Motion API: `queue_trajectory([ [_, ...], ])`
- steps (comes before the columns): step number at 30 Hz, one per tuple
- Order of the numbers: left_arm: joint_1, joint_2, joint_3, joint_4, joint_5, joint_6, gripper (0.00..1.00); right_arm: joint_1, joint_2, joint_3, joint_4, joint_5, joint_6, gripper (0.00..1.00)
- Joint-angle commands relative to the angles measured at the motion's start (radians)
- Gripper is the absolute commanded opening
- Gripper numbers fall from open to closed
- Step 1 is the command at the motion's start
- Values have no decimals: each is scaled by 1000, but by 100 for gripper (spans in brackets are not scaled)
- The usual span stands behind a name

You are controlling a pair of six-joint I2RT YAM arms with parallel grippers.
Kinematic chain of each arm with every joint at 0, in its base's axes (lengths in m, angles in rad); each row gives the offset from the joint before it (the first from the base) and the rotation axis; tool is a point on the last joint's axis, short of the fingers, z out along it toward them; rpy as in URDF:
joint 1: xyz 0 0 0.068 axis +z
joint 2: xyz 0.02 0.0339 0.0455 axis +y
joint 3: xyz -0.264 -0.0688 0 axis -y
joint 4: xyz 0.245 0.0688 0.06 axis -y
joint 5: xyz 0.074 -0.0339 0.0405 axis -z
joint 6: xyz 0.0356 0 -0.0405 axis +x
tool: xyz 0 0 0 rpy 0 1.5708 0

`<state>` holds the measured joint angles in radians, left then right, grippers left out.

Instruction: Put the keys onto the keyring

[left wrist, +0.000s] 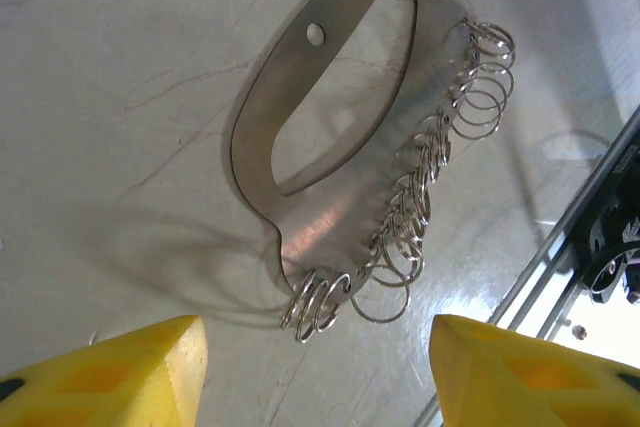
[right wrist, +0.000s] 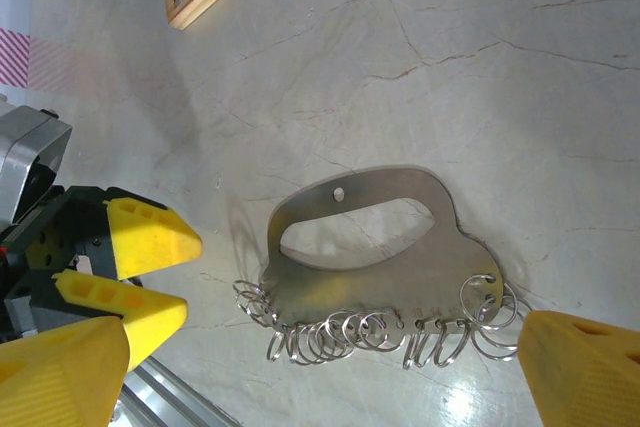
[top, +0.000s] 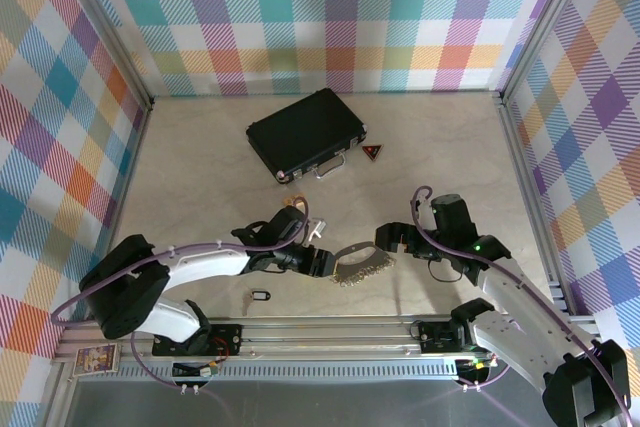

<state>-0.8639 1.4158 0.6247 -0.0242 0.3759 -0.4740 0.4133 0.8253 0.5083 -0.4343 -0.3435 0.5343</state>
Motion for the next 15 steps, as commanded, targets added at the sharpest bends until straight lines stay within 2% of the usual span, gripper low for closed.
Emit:
queue_trajectory([
  [1, -10, 8, 29, -5, -12, 0, 56, 5, -18, -8, 9, -29, -26, 99],
  [15, -9, 85, 27, 43, 24, 10, 44, 5, -13, -1, -3, -56, -56, 99],
])
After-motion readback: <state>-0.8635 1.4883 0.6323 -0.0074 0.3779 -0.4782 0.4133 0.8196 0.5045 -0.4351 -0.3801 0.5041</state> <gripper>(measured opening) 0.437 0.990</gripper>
